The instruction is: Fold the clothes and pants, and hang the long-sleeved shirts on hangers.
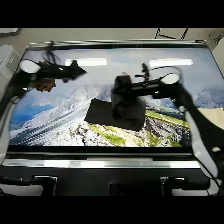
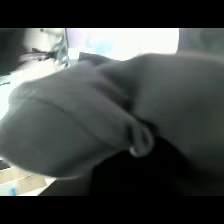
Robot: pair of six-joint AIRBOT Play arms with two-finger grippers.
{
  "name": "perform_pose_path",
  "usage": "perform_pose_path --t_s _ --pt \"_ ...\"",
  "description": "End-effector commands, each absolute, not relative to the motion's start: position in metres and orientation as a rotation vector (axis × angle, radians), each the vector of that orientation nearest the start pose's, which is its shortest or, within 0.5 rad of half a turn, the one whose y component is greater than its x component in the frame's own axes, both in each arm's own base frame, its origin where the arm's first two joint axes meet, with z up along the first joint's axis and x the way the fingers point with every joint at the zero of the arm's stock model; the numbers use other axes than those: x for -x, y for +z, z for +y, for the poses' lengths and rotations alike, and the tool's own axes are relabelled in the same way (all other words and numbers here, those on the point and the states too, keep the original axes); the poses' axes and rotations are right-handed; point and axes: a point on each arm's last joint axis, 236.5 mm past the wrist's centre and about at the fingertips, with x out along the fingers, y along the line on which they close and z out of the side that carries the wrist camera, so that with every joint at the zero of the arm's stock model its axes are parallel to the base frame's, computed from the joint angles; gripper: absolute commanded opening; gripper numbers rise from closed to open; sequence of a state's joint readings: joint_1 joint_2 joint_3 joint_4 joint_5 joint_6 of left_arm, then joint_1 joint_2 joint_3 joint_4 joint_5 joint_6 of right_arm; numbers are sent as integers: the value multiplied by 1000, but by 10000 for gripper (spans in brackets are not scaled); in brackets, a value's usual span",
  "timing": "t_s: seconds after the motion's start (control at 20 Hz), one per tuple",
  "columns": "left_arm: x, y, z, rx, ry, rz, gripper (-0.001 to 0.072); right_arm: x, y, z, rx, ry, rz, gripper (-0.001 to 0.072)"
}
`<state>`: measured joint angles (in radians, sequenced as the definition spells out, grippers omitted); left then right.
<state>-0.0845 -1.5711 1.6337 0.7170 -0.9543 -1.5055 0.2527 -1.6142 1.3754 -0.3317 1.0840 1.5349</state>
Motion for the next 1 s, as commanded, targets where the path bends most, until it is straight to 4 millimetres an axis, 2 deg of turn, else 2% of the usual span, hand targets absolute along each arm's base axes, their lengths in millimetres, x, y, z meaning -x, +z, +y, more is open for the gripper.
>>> perform_pose_path --t_s 0.0,0.05,0.1,0.15,0.2,0.25,0.3,0.35,0.45,0.55,0.6,0.65,0.7,0.75,0.85,0.95 --pt "-499 208 -125 585 -479 746 20 -422 17 389 -1245 693 1382 109" --pt "-493 210 -126 564 -490 755 20 -424 7 406 -1325 693 1380 350" --pt "-488 207 -128 550 -496 776 20 -429 6 418 -1405 726 1348 672" --pt "-483 202 -130 523 -509 803 20 -435 12 420 -1456 766 1310 686" --pt "-479 196 -129 494 -511 826 20 -442 18 414 -1483 776 1293 670" --pt "-475 190 -127 470 -505 852 20 -447 26 399 -1466 799 1277 670" --pt "-471 184 -123 444 -495 874 20 -453 31 374 -1412 811 1268 670" --pt "-469 179 -118 416 -478 892 21 -458 31 344 -1349 787 1277 669" --pt "-466 174 -111 390 -459 911 21 -458 14 260 -1142 638 1341 669" --pt "-465 174 -109 391 -458 916 21 -437 -20 149 -891 356 1464 670" --pt "-465 174 -109 392 -457 916 21 -418 -38 94 -776 190 1531 668" --pt "-464 174 -111 392 -461 917 21 -400 -51 57 -731 66 1582 666" --pt "-464 174 -113 389 -466 918 21 -388 -60 48 -747 42 1612 667" --pt "-463 174 -118 389 -473 921 21 -379 -70 54 -788 78 1627 667" --pt "-461 173 -126 381 -489 926 22 -375 -82 88 -887 227 1603 665" --pt "-458 174 -134 375 -506 930 21 -377 -85 123 -987 369 1560 637"
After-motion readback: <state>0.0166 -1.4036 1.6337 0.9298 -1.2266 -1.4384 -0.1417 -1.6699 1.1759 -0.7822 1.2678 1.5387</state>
